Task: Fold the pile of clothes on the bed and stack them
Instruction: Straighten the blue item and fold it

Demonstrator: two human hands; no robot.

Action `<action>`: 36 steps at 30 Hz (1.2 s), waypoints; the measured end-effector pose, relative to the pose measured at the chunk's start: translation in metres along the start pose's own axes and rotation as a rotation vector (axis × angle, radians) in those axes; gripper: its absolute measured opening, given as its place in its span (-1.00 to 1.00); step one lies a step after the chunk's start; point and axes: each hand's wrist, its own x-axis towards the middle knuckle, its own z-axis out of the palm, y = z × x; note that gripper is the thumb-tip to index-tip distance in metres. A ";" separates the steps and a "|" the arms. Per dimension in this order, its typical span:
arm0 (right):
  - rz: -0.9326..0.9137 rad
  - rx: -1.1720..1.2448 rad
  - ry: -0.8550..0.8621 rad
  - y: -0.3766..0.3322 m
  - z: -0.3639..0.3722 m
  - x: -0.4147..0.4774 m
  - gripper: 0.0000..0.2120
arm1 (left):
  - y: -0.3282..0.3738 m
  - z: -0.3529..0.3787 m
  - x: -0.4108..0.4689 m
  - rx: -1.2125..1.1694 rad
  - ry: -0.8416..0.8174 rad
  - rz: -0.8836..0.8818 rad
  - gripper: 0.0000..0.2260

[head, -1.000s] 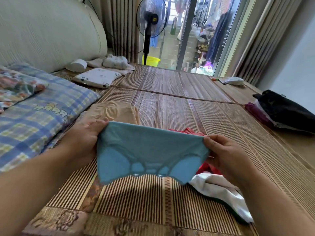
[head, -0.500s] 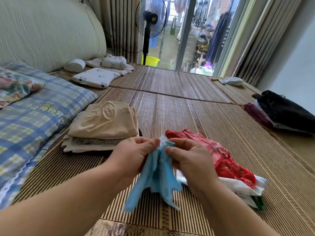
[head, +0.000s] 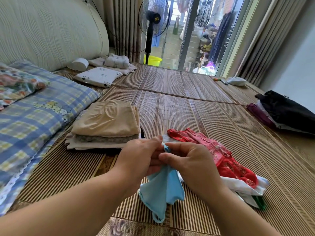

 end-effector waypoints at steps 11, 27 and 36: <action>0.085 0.415 -0.010 -0.002 -0.030 0.011 -0.64 | 0.012 -0.041 0.022 0.559 -0.339 -0.065 -0.18; 0.058 0.271 0.094 0.009 -0.051 0.008 -0.64 | 0.027 -0.041 0.008 1.026 -0.103 0.638 -0.95; 0.046 0.174 0.007 0.006 -0.042 0.007 -0.65 | 0.006 -0.018 0.009 0.944 -0.160 0.509 -0.81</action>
